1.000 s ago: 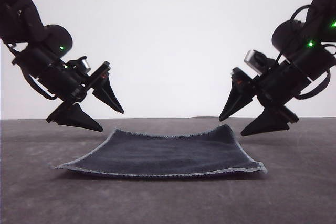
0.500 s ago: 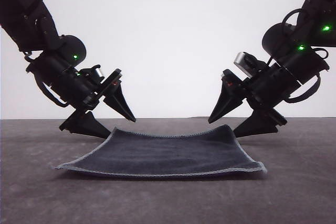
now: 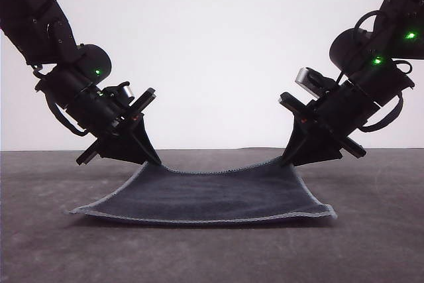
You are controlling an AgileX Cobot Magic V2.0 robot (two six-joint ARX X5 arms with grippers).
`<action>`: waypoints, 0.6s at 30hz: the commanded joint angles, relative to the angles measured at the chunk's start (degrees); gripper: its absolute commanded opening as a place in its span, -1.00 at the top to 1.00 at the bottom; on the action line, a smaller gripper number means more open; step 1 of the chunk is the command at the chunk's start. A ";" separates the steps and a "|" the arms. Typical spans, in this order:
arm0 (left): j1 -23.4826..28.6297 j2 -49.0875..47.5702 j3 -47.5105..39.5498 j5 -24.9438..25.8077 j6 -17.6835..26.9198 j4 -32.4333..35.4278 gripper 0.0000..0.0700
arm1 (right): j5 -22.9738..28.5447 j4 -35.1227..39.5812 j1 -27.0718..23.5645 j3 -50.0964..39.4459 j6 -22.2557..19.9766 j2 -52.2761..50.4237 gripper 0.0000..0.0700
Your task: Fold clothes
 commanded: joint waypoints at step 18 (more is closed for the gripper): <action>1.25 1.38 7.36 7.77 12.84 -26.94 1.00 | -23.74 -14.54 -4.70 1.29 -4.88 0.09 1.00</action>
